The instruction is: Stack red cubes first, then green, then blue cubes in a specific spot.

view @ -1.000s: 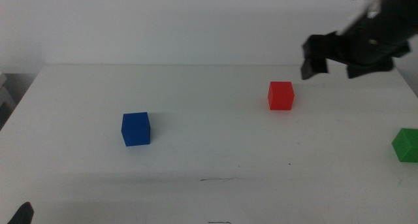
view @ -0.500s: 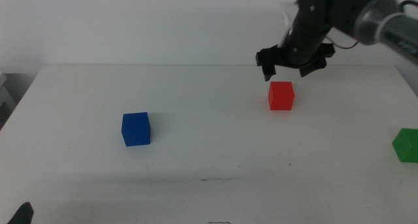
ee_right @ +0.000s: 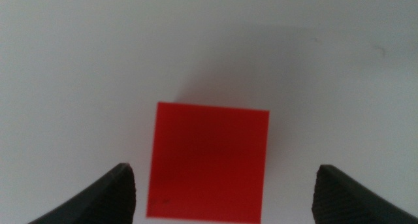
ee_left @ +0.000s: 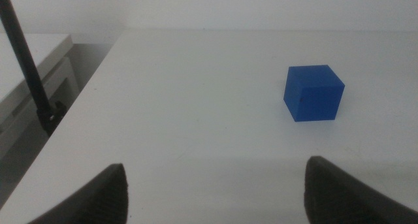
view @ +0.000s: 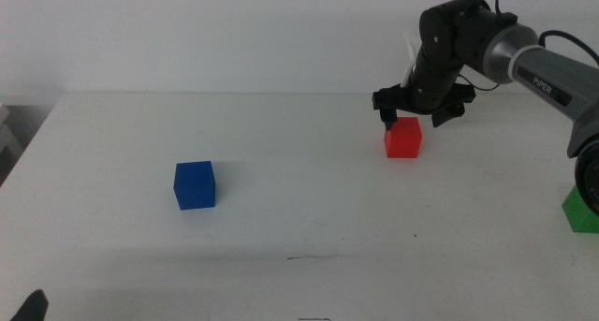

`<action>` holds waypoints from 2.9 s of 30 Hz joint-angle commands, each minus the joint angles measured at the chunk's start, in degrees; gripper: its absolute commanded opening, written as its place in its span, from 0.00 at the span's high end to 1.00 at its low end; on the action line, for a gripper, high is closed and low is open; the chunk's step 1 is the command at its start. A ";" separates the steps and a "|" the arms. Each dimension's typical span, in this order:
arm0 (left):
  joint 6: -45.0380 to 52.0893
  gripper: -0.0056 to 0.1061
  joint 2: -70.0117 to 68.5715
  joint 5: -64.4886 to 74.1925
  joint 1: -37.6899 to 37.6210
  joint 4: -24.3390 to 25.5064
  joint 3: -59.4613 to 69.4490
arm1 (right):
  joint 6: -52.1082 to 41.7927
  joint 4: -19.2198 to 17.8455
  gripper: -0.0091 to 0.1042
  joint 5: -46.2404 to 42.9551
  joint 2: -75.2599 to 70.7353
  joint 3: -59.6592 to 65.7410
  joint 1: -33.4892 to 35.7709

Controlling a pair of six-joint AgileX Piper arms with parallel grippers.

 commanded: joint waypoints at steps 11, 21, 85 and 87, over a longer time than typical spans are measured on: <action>-0.79 0.13 -1.33 -4.52 0.08 -0.59 -0.37 | -0.08 -0.44 0.30 -5.88 -0.74 -2.00 -1.02; -0.79 0.13 -1.33 -4.52 0.08 -0.59 -0.37 | -0.32 -0.93 0.83 -7.36 -0.41 -2.00 -1.02; -0.79 0.13 -1.33 -4.52 0.08 -0.59 -0.37 | 23.51 -6.64 0.14 -2.31 -25.06 27.00 24.77; -0.79 0.13 -1.33 -4.52 0.08 -0.59 -0.37 | 20.12 -6.69 0.14 -0.13 -28.90 27.00 22.96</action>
